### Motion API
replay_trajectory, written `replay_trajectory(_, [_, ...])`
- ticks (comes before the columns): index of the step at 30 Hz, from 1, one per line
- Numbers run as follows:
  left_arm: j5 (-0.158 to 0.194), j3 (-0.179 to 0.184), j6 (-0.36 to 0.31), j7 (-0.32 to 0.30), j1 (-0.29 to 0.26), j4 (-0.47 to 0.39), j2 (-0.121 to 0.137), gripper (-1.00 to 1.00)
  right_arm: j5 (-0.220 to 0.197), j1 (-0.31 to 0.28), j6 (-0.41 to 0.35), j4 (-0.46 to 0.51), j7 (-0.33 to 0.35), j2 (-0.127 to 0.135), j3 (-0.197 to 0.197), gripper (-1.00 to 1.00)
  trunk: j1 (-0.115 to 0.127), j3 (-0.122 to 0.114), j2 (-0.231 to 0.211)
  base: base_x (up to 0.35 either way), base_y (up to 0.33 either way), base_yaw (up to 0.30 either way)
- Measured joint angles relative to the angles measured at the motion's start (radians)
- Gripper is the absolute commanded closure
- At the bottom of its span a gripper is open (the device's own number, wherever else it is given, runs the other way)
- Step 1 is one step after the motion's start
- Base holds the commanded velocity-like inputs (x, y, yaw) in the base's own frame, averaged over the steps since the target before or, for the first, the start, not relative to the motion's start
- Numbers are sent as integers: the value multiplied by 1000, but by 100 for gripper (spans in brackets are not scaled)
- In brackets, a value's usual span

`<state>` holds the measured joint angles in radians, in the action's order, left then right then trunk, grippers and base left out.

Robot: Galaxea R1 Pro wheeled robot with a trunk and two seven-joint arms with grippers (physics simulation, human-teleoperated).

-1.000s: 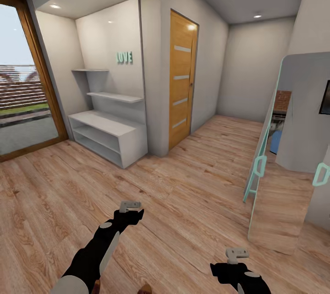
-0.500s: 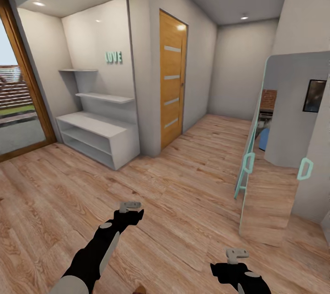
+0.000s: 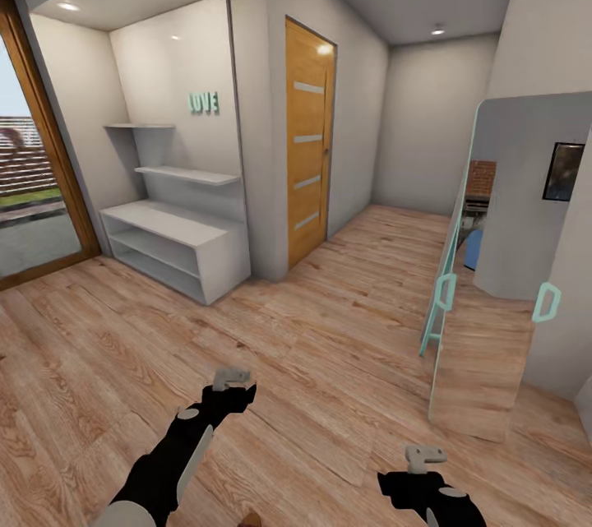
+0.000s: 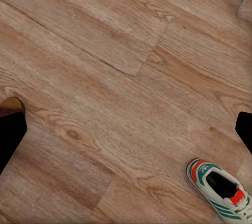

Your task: Pick up the two gym shoes and the two sandals from the corridor floor and place them onto the hallstand (shoe rack) in the corridor, making sure they are on the rack and not on the floor. Arrange them so the two gym shoes are next to each other and the two sandals are next to each other.

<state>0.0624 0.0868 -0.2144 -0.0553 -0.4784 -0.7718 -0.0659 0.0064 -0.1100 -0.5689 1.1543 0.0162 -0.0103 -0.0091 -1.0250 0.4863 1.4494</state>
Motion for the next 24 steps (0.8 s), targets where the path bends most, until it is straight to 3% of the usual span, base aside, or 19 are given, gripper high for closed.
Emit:
replay_trajectory(6, [-1,-5,66,2,0,118,2,-100,1,-6,-16,1,-1,0,-3,-100,0,0,0,0,0,0])
replay_trajectory(11, [-1,-4,152,6,0,168,2,-100,-5,-88,-147,2,0,0,-4,-100,0,0,0,0,0,0])
replay_trajectory(24, [-3,-3,236,5,0,235,2,-100,-5,-98,-171,4,0,0,2,-100,0,0,0,0,0,0])
